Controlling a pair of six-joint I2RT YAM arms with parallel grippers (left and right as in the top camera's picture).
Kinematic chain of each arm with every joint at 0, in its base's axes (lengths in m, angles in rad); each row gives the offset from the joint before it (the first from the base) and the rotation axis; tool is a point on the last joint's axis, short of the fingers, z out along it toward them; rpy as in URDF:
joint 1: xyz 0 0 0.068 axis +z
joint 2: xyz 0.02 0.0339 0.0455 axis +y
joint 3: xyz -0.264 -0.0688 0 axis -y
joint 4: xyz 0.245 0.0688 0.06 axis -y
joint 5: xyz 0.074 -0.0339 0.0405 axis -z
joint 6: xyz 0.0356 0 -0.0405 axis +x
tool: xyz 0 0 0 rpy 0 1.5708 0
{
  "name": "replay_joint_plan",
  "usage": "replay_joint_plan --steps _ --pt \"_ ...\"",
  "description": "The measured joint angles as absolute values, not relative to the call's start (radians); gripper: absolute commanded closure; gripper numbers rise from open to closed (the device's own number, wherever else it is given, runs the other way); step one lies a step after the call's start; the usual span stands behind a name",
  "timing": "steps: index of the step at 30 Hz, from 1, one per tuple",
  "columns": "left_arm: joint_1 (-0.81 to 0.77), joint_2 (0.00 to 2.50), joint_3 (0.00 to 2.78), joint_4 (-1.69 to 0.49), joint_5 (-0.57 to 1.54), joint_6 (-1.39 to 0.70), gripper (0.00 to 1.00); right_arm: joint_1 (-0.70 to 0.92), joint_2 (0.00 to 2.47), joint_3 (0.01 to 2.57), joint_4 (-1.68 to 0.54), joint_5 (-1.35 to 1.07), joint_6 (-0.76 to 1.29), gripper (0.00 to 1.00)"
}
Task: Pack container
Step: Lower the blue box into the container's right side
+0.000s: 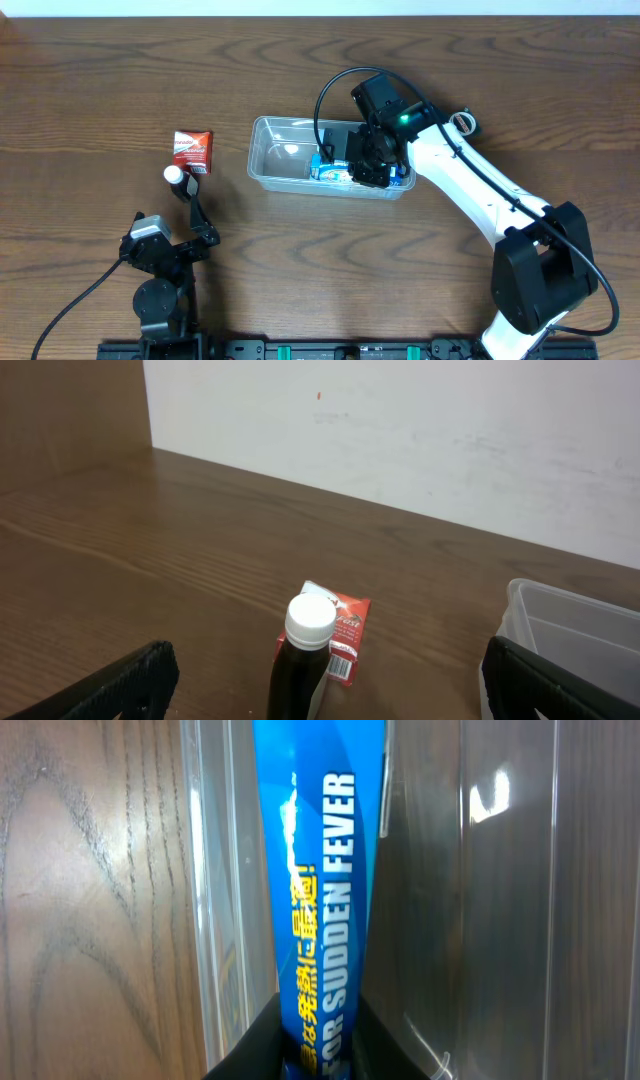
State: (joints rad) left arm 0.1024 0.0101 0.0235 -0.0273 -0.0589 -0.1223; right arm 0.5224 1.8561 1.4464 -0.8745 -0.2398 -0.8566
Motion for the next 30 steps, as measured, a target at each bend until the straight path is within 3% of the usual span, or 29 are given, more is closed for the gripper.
replay_joint_plan --steps 10,17,30 --pt "0.102 0.01 0.023 -0.027 -0.059 -0.122 0.02 0.522 1.856 1.447 -0.879 -0.255 -0.864 0.66" --pt "0.102 0.01 0.023 -0.028 -0.059 -0.122 0.02 0.522 1.856 1.447 -0.878 -0.255 -0.868 0.78" --pt "0.102 0.01 0.023 -0.027 -0.059 -0.122 0.02 0.522 1.856 1.447 -0.867 -0.244 -0.867 0.79"
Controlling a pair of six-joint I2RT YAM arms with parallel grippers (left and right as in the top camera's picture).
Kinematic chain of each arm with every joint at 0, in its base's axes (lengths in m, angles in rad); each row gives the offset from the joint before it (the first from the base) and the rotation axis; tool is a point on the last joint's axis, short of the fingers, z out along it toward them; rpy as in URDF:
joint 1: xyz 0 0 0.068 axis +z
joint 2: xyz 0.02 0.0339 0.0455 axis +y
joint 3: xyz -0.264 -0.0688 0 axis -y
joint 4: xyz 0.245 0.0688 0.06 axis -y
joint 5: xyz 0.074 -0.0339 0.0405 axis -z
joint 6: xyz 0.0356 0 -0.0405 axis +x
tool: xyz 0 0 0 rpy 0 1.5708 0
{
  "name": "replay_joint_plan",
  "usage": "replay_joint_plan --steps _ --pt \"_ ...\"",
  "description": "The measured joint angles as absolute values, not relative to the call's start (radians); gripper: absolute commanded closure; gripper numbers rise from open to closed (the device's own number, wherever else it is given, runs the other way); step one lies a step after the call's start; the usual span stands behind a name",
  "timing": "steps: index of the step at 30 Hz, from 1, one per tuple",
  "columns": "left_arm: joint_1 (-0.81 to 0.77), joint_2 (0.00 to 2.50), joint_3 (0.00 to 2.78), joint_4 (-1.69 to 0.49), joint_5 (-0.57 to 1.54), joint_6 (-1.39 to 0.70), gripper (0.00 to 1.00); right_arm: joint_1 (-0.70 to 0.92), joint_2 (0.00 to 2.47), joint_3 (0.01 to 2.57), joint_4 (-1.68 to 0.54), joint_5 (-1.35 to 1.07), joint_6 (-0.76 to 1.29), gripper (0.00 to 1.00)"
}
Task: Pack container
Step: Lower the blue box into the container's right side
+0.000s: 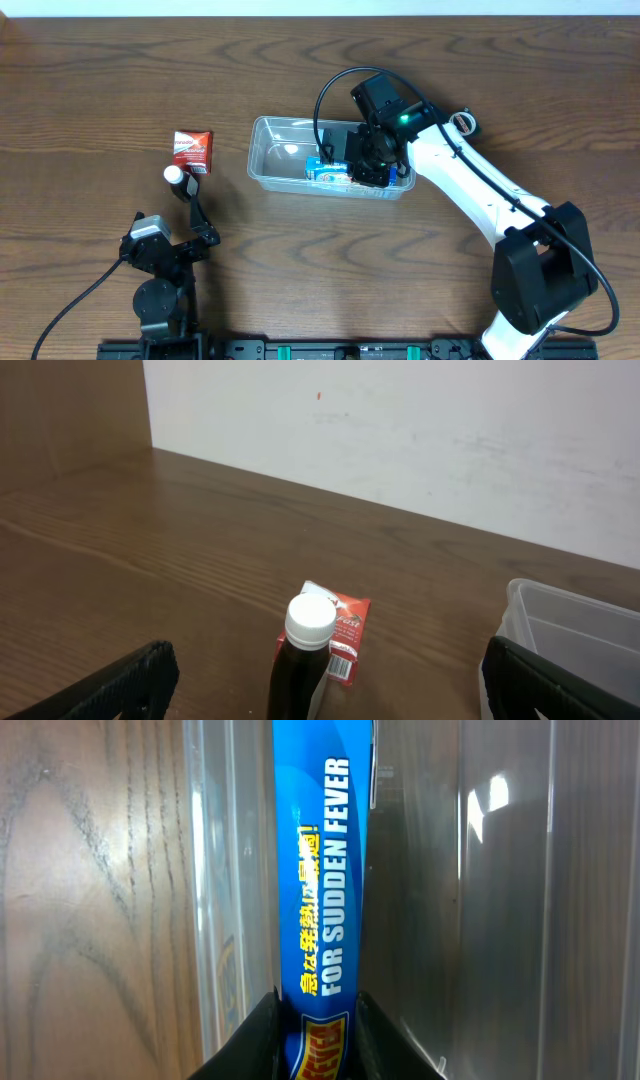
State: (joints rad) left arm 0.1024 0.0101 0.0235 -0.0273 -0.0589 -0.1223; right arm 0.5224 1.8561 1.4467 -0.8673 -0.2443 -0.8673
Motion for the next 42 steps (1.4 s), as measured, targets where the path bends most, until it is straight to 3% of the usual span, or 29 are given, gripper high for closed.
replay_joint_plan --steps 42 --pt "0.102 0.01 0.023 -0.027 -0.059 -0.122 0.02 0.522 1.856 1.458 -0.902 -0.126 -0.867 0.85"
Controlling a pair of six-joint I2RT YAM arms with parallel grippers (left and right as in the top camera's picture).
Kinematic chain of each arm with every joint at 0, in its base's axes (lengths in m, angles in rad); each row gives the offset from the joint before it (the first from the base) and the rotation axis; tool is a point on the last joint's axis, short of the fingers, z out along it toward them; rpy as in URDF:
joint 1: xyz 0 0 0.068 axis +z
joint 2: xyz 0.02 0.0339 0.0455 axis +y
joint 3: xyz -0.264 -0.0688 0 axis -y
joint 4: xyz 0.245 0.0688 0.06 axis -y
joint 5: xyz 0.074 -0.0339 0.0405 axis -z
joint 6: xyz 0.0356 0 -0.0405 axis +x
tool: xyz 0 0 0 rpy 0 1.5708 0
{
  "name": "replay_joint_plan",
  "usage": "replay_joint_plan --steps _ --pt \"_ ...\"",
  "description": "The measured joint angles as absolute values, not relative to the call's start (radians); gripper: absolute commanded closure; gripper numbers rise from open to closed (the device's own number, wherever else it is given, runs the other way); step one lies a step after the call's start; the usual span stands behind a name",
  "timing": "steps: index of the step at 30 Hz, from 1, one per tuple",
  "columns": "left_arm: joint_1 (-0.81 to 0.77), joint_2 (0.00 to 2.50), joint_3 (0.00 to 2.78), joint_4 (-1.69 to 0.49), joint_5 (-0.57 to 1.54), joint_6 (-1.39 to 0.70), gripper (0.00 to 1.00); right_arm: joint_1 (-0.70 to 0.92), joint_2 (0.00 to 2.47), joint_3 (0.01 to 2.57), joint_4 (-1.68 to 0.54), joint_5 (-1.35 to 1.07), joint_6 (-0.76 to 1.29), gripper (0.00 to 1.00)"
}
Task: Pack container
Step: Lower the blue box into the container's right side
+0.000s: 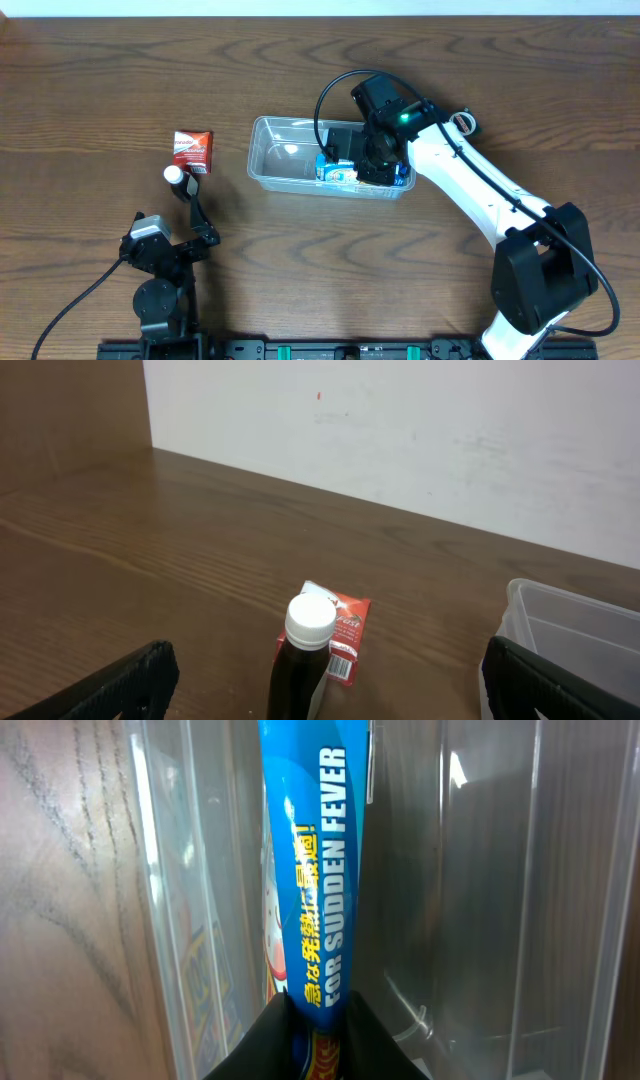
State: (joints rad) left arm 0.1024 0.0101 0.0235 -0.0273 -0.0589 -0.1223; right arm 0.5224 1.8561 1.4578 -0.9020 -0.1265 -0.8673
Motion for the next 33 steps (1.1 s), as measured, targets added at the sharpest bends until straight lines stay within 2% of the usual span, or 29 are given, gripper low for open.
replay_joint_plan --steps 14,23,33 --pt "0.102 0.01 0.023 -0.027 -0.059 -0.122 0.02 0.514 1.856 1.458 -0.841 -0.106 -0.867 0.81" --pt "0.102 0.01 0.023 -0.027 -0.059 -0.122 0.02 0.494 1.856 1.458 -0.846 -0.102 -0.855 0.85" --pt "0.102 0.01 0.023 -0.027 -0.059 -0.122 0.02 0.501 1.856 1.469 -0.937 -0.124 -0.855 0.85"
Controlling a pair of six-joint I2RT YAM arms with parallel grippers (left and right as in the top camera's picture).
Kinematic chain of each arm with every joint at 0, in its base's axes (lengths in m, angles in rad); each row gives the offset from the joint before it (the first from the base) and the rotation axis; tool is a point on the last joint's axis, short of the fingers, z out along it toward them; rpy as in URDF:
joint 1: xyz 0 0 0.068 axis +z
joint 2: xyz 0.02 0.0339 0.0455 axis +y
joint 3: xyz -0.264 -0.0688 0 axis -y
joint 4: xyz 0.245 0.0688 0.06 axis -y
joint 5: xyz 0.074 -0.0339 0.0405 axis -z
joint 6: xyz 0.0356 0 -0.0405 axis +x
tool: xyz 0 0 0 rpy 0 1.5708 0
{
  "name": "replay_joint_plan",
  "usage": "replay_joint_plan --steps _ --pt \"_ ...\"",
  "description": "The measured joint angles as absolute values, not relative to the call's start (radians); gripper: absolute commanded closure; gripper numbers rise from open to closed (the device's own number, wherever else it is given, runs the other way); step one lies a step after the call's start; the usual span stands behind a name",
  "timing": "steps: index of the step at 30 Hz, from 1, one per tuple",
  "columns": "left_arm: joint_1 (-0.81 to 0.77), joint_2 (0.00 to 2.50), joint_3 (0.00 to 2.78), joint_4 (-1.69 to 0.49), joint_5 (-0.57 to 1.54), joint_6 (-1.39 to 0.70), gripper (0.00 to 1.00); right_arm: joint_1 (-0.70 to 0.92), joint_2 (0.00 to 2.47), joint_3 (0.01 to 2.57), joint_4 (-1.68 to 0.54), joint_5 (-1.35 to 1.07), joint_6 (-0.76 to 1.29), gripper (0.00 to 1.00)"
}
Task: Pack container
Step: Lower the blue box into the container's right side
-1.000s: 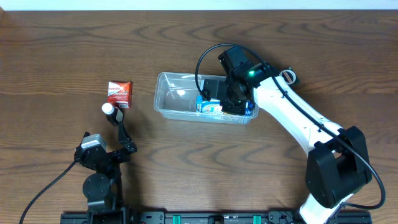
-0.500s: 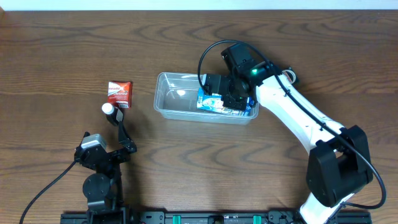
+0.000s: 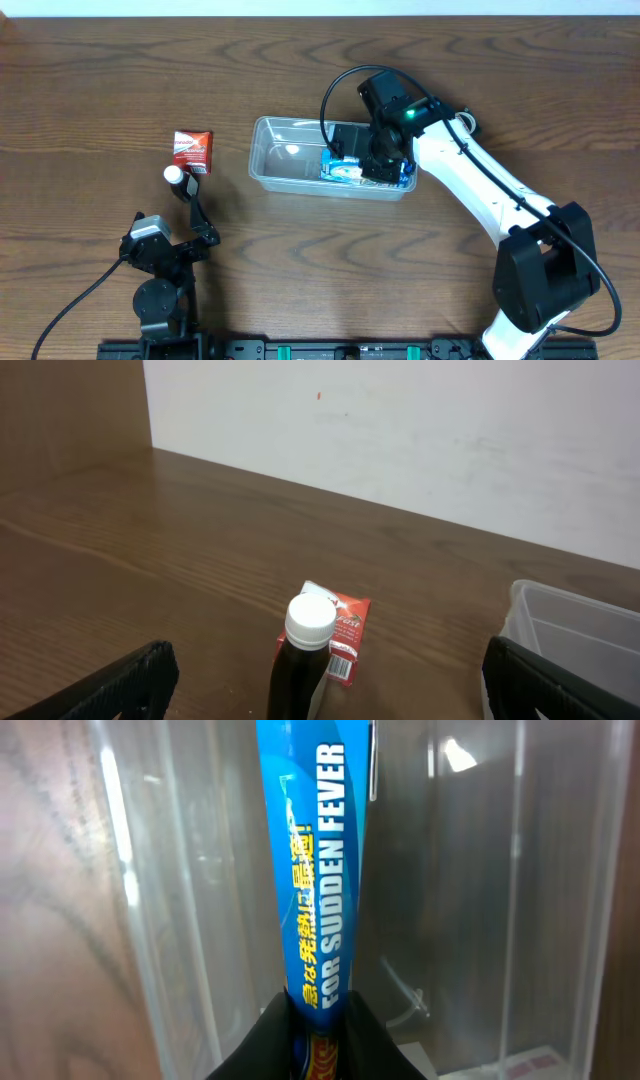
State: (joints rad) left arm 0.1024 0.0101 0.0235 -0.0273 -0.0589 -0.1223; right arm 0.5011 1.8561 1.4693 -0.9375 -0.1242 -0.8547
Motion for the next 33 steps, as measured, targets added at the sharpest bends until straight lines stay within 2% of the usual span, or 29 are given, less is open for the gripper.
replay_joint_plan --steps 33 --pt "0.102 0.01 0.023 -0.027 -0.059 -0.122 0.02 0.515 1.859 1.523 -1.054 -0.202 -0.856 0.91"
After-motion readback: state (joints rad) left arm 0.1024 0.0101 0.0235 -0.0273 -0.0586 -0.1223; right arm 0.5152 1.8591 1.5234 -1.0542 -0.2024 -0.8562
